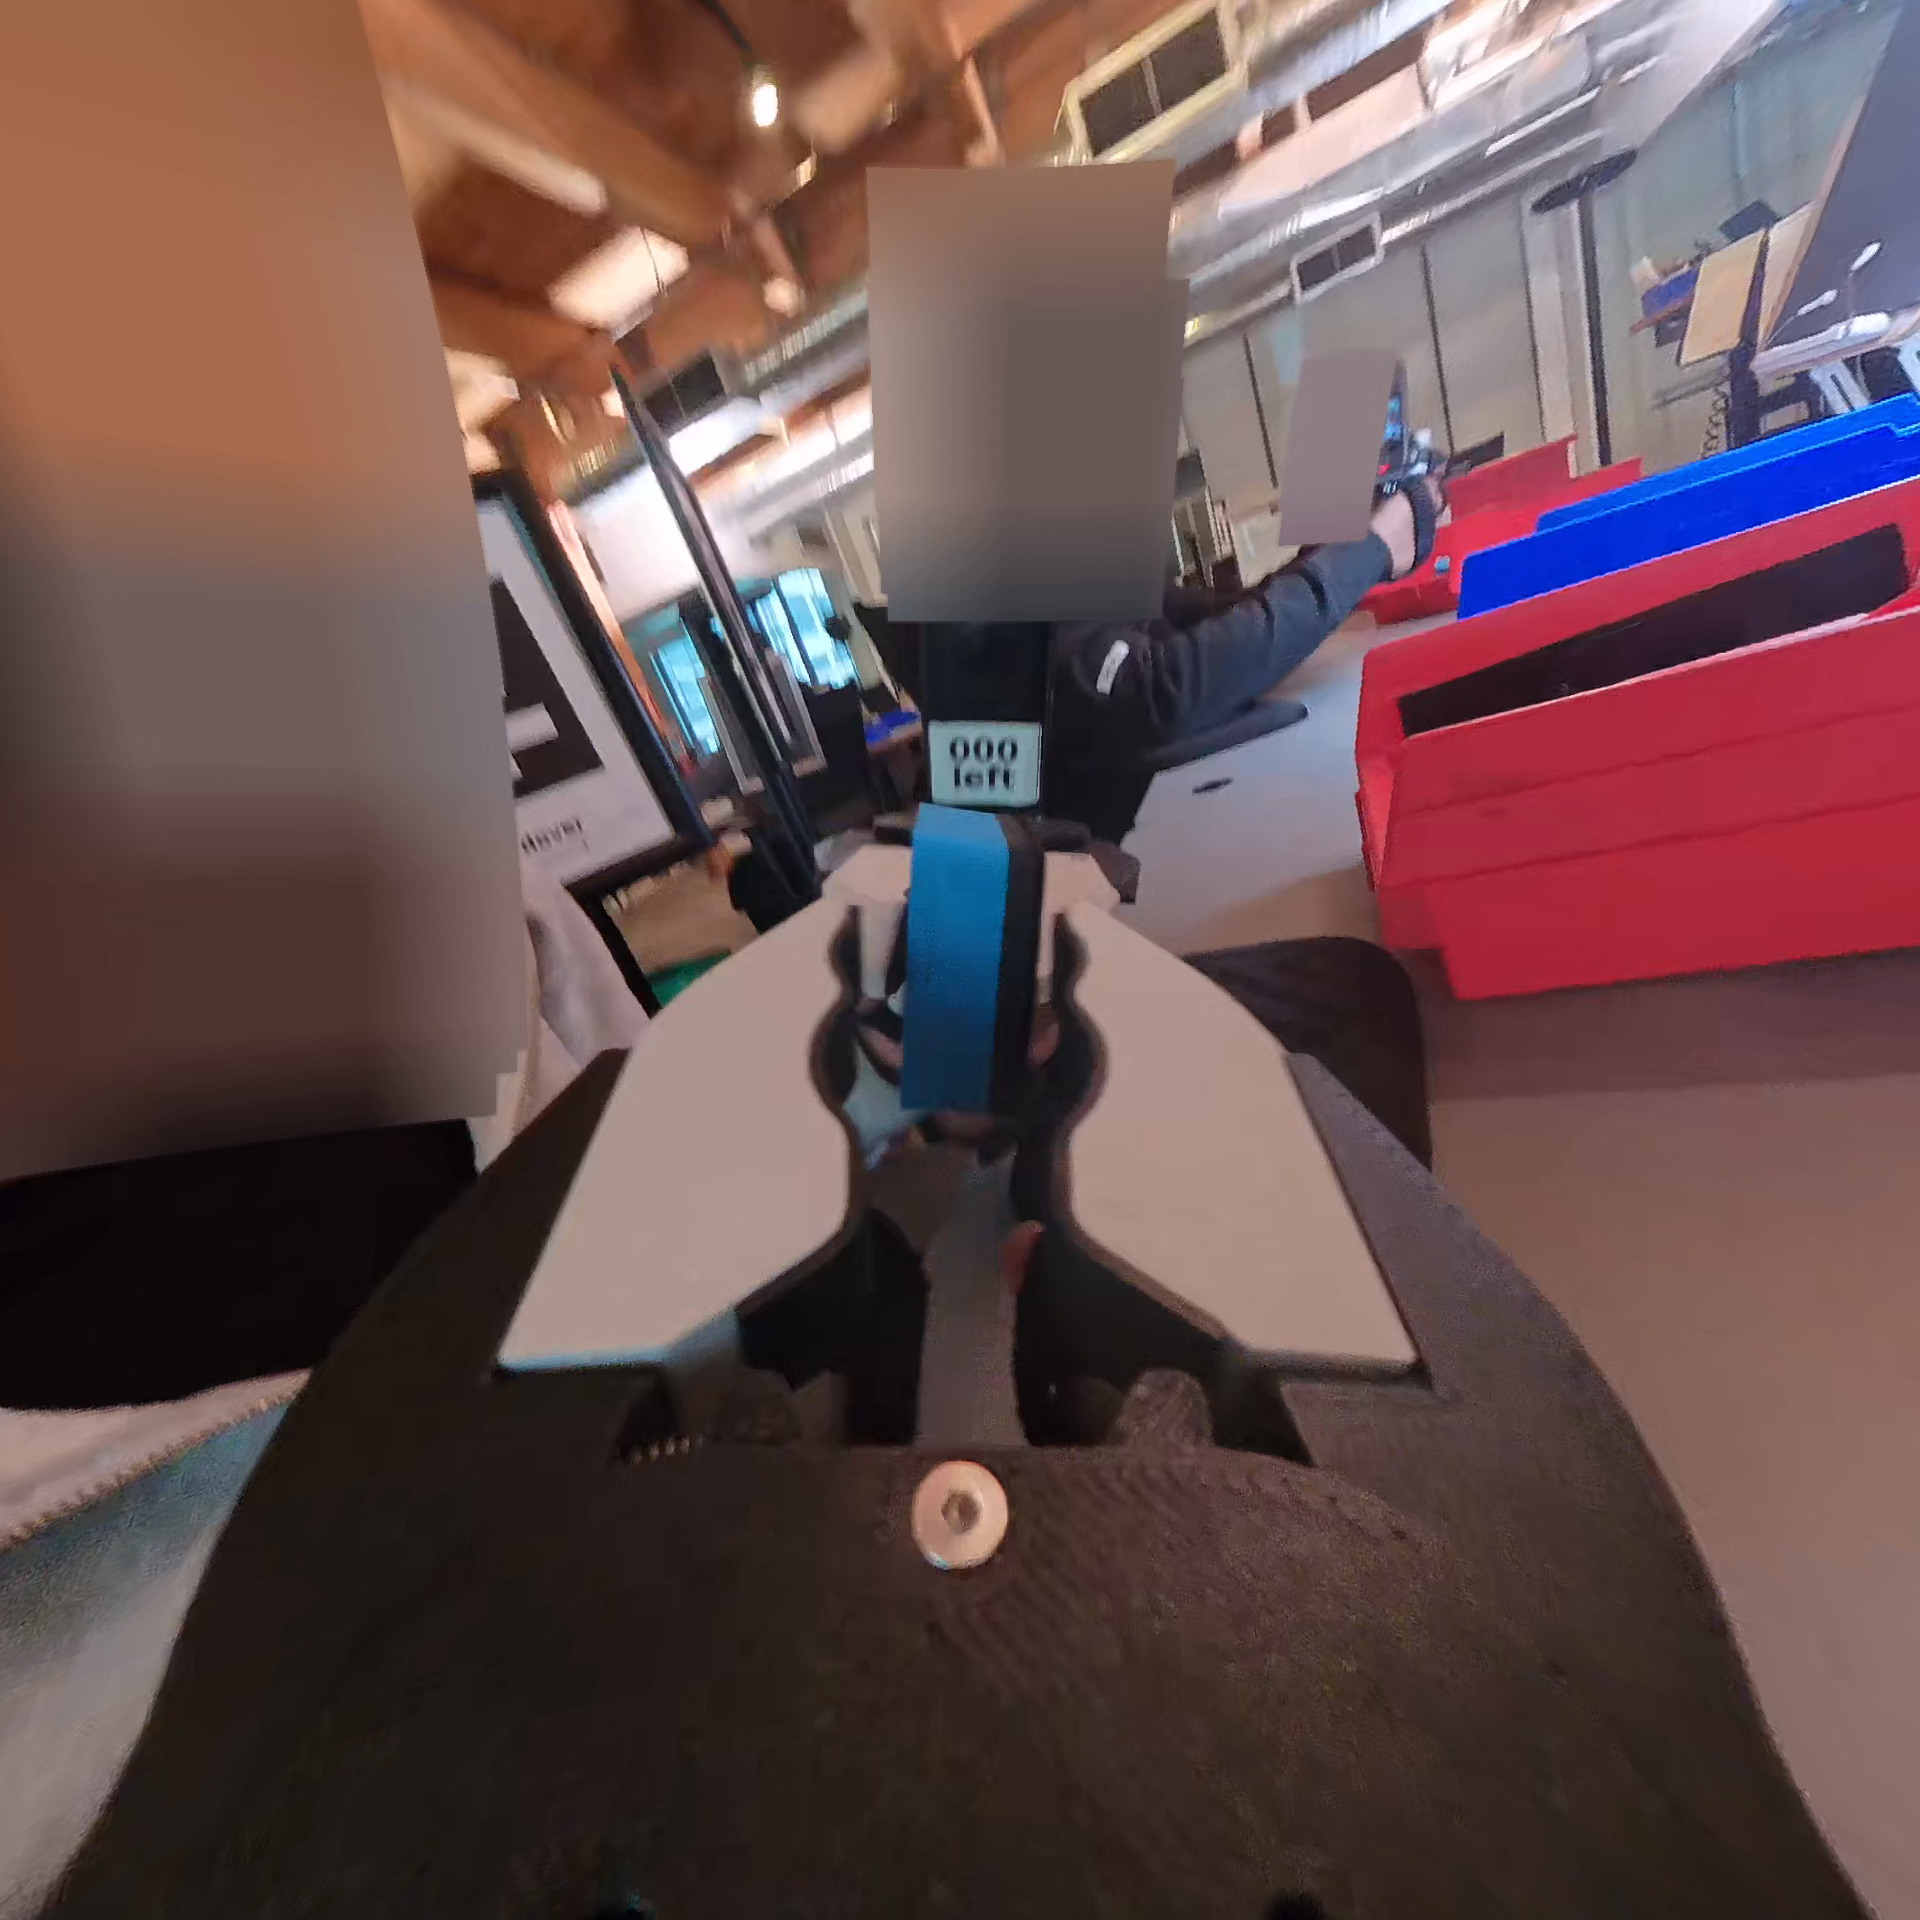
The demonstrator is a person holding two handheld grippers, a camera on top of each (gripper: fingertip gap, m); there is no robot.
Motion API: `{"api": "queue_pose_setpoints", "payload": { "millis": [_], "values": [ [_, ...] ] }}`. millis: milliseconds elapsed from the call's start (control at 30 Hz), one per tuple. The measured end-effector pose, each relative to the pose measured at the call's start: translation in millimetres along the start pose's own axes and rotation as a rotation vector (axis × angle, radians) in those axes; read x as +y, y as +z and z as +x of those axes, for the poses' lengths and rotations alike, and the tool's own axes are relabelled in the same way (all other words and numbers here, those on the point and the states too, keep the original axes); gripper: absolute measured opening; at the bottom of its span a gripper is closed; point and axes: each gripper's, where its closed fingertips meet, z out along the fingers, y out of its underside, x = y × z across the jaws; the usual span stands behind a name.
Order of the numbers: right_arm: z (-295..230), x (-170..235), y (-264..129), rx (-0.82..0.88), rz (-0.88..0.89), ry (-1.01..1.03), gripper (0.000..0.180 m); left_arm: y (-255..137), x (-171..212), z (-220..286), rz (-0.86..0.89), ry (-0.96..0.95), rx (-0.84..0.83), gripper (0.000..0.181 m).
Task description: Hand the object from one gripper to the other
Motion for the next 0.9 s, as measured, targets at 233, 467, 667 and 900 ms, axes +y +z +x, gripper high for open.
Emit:
{"api": "queue_pose_setpoints", "payload": {
  "millis": [233, 467, 667, 900],
  "values": [
    [2, 7, -1, 0.066, -0.104, -0.131, 0.023, -4, -12, -3, 0.098, 0.059, -0.026, 0.05],
    [25, -119, -85, 0.414, 0.354, -0.324, 0.023, -17, -54, -15, 0.57, 0.033, -0.073, 0.115],
    [25, -240, -237, 1.054, 0.316, -0.62, 0.023, -19, -55, -8, 0.622, 0.14, -0.067, 0.12],
    [53, -189, -456, 1.801, -0.172, -0.126, 0.023, -28, -59, -11, 0.68, 0.086, -0.031, 0.113]
  ]
}}
